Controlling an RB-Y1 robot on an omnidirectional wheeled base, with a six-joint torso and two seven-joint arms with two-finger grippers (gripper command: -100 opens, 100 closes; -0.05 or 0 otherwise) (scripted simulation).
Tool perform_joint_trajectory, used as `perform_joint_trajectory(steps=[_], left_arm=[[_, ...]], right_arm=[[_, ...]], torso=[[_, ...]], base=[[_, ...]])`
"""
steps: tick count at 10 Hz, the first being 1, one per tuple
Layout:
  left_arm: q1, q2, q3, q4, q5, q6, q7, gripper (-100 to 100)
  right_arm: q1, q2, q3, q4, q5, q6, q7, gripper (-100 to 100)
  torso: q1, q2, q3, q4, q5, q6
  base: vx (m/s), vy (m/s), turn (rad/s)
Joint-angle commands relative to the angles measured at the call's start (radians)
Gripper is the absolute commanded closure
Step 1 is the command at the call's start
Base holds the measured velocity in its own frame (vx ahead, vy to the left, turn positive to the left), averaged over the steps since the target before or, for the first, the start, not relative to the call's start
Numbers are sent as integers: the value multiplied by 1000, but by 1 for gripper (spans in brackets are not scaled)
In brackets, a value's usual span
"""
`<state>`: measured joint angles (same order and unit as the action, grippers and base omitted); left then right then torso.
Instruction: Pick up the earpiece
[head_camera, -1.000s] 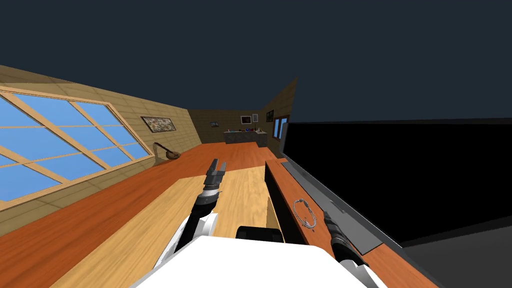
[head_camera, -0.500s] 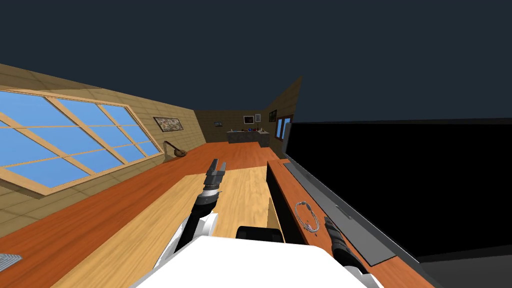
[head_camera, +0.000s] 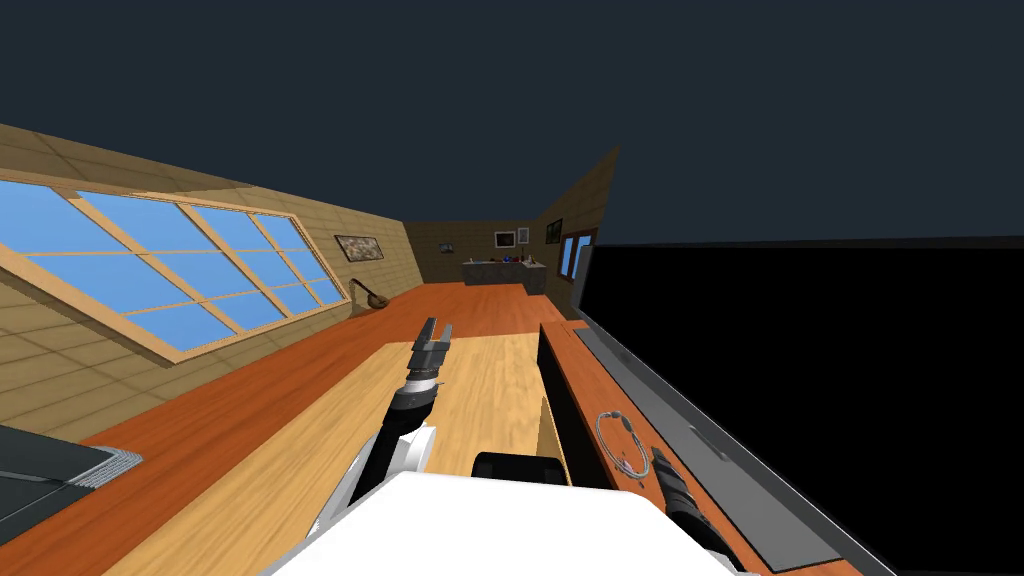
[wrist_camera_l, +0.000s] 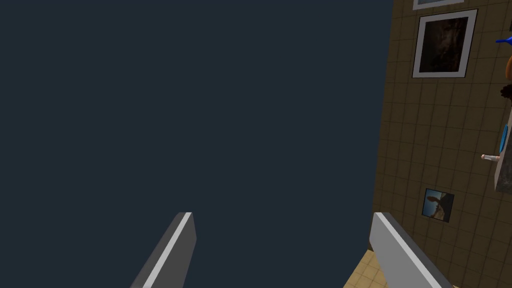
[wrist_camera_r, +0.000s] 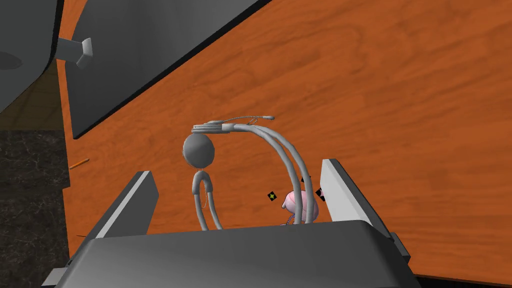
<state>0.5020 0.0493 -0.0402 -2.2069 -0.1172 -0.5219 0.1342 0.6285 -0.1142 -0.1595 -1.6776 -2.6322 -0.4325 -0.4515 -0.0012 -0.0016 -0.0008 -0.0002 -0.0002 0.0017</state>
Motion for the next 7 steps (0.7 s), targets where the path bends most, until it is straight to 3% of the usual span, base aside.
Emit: perform_joint_trajectory(steps=[1,7], left_arm=[[0,0,0,0,0,0,0,0],[0,0,0,0,0,0,0,0]], right_arm=[[1,19,-7,29,-50,9,-8,-100],[13,61,-17,79,-210,19,-21,-100]], torso=[[0,0,0,0,0,0],[0,0,0,0,0,0]], base=[[0,-18,188],[3,-14,110]])
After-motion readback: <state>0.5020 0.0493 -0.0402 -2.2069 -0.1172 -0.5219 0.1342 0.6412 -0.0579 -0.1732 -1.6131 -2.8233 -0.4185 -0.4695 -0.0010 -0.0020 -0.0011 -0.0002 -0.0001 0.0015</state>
